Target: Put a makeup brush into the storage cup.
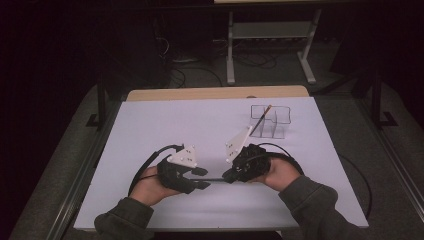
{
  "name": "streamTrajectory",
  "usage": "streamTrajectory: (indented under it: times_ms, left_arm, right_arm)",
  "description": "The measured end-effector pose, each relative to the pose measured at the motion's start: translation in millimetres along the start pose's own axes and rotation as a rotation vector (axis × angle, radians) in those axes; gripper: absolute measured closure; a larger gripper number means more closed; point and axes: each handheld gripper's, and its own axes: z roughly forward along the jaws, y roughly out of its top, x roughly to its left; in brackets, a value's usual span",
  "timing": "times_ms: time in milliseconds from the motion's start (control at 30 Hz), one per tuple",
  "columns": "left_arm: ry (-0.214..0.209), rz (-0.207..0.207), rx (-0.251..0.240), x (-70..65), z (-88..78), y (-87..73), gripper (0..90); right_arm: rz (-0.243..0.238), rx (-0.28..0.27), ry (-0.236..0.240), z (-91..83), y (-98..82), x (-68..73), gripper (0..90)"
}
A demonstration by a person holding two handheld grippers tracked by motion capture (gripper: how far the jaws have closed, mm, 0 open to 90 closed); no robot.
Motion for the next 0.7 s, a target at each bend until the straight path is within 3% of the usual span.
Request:
streamTrajectory:
  times_ms: [500, 700]
  left_arm:
    - [-0.075, 0.035, 0.069, -1.6, 8.4, -0.8, 80.9]
    - [-0.09, 0.047, 0.082, -2.5, 10.0, -1.5, 83.7]
  right_arm:
    - [-0.035, 0.006, 0.03, 8.6, 5.6, 6.6, 82.8]
    - [-0.041, 0.006, 0.038, 9.0, 5.1, 7.1, 82.7]
